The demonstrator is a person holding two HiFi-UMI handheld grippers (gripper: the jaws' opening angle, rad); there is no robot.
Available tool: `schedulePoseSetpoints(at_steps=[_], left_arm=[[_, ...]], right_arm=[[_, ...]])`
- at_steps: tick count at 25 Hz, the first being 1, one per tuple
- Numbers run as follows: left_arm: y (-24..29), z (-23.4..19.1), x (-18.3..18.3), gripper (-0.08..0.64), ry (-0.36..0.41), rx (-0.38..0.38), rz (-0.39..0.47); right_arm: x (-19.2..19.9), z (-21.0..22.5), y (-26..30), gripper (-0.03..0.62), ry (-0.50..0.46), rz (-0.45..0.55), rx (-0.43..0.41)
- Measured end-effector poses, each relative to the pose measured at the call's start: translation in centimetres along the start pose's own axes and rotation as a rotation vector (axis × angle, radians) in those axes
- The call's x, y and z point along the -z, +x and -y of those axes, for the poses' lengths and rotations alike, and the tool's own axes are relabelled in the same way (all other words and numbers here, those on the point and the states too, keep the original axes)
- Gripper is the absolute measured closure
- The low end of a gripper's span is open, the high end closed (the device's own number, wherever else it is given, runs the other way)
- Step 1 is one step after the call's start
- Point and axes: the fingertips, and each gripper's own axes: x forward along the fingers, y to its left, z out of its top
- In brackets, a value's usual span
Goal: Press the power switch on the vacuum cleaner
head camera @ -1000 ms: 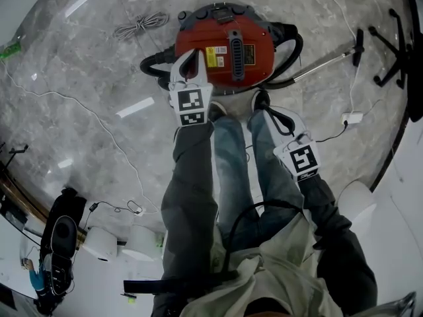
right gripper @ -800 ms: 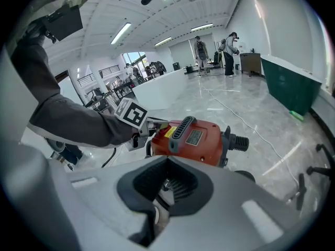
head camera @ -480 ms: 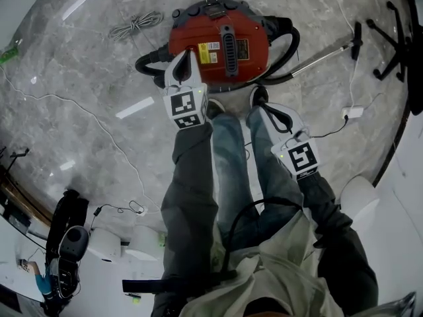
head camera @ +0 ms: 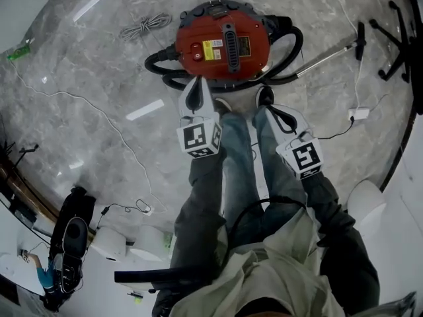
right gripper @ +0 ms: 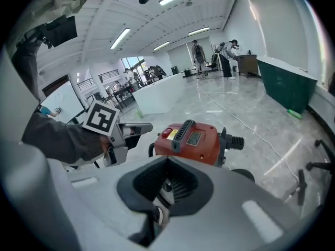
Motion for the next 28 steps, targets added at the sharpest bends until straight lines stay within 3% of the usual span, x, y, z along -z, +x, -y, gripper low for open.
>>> schedulePoseSetpoints(at_steps=[11,23,28], left_arm=[[-7.9,5.1,-1.0,0.555,-0.068,0.001,0.019],[-13.0,9.1,-5.8,0.555,-0.020,-0.040,0.143],[-15.1,11.8,-5.5,0.555,-0.035,-0.033,0.142]], right_arm=[[-3.3,-2.3,-2.6,0.591,-0.049,0.081,-0.077],[-5.1,-1.6,-7.7,0.591,-0.130,0.119,-0.125],[-3.9,0.4,-10.6,0.591,-0.143,0.108,-0.136]])
